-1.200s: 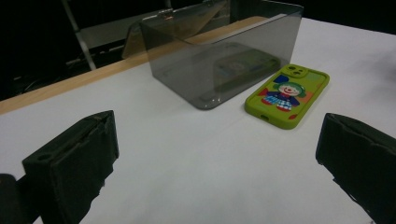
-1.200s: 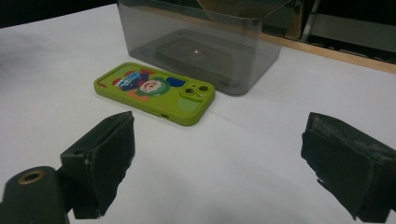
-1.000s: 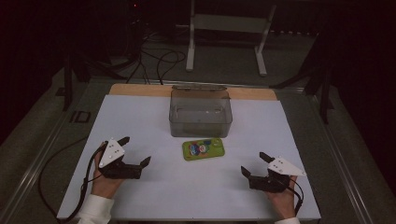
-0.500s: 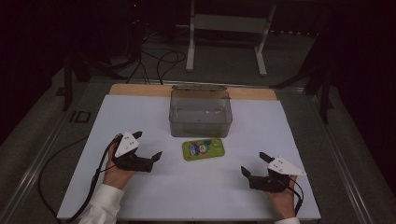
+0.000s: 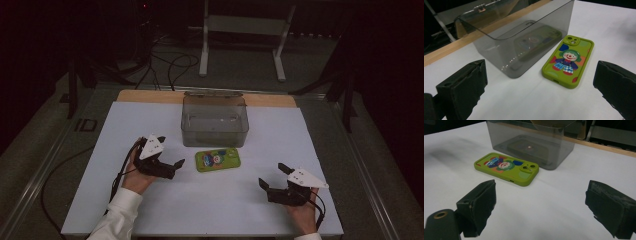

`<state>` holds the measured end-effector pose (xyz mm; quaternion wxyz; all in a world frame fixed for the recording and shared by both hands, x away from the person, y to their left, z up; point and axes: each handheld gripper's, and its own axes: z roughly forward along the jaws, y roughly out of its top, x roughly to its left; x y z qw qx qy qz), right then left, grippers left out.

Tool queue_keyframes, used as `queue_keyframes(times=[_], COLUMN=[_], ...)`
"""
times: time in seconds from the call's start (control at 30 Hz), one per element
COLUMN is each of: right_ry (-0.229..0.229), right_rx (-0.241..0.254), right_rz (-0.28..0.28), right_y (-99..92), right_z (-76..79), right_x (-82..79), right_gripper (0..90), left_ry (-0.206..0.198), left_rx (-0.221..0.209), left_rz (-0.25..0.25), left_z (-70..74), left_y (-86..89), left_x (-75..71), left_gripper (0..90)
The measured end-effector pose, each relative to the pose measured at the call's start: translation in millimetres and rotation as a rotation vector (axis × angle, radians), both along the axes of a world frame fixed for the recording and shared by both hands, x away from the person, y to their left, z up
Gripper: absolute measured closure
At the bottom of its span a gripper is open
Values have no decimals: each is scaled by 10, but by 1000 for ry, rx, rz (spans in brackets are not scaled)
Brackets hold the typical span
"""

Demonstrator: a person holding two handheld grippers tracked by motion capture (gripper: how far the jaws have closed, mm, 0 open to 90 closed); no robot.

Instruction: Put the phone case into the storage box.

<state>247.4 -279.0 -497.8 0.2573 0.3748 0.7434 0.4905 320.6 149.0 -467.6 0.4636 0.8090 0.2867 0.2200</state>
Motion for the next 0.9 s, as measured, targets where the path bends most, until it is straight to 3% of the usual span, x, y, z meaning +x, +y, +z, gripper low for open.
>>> queue_keyframes(times=[0.4,0.9], right_ry=[1,4], right_rx=[1,-1], right_rz=[6,11], right_y=[2,3], right_z=[2,-2], right_x=[-4,2], right_gripper=[98,98], left_ry=[26,93], left_rx=[38,98], left_rz=[-45,-103], left_z=[-40,-137], left_y=[-246,-510], left_x=[150,359], left_gripper=[0,0])
